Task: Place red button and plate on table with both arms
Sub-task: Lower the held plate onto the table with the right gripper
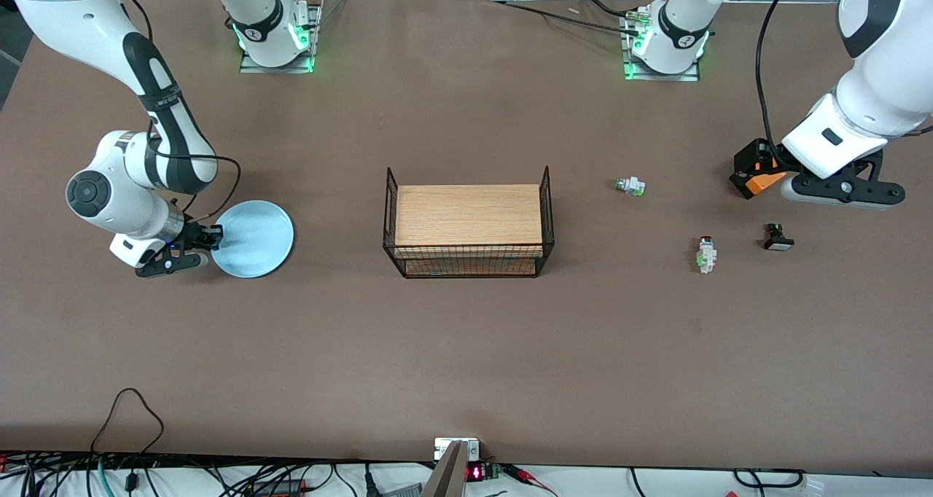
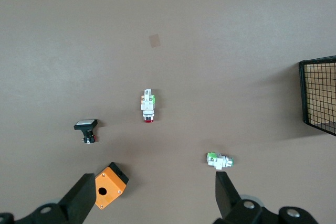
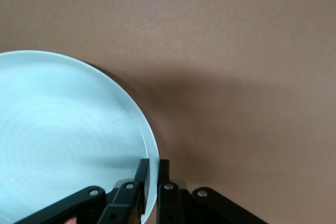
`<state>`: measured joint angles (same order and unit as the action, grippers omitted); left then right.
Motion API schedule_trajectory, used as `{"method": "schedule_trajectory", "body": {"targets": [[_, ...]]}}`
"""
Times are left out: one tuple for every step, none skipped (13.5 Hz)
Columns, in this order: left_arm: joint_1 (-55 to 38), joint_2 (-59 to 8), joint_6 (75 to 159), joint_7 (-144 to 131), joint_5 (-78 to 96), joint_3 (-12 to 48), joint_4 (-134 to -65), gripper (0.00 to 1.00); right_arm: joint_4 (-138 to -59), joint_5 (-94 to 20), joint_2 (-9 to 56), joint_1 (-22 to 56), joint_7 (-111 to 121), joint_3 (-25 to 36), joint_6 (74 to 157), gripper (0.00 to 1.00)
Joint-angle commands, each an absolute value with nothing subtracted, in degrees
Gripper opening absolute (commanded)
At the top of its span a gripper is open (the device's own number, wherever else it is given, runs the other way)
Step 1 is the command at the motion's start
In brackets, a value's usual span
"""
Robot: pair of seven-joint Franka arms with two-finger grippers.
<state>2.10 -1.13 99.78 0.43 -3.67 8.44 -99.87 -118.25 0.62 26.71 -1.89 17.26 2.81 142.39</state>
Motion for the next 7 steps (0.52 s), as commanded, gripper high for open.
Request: {"method": "schedule_trajectory", "body": {"targets": [[2.0, -0.5, 99.8, 1.1, -2.5, 8.3, -100.4, 1.00, -117.1, 0.7, 26.9, -2.1, 18.1, 2.0, 142.7, 0.53], [2.0, -0.5, 99.8, 1.1, -2.5, 8.3, -100.4, 1.00, -116.9, 0.8, 26.7, -1.9, 18.2, 1.9, 142.6, 0.71], [2.0, -0.5, 99.8, 1.1, -2.5, 8.3, -100.4, 1.00, -116.9, 0.8, 26.4, -1.6, 18.4, 1.9, 142.6, 0.81], [2.0, -0.5, 99.8, 1.1, -2.5, 8.3, -100.4, 1.00, -117.0, 0.8, 26.3, -1.3, 19.2, 1.9, 142.6, 0.89], [2.1, -0.5, 99.8, 1.1, -2.5, 8.3, -100.4, 1.00, -117.1, 0.8, 26.2, -1.1, 20.6, 1.9, 142.6, 1.00], [2.1, -0.5, 99.8, 1.1, -2.5, 8.3, -100.4, 1.00, -117.2, 0.7, 26.0, -1.0, 20.9, 1.8, 142.8, 1.00], [2.1, -0.5, 99.8, 1.1, -2.5, 8.3, -100.4, 1.00, -117.3, 0.6, 25.7, -0.6, 20.8, 1.9, 143.1, 1.00]]}}
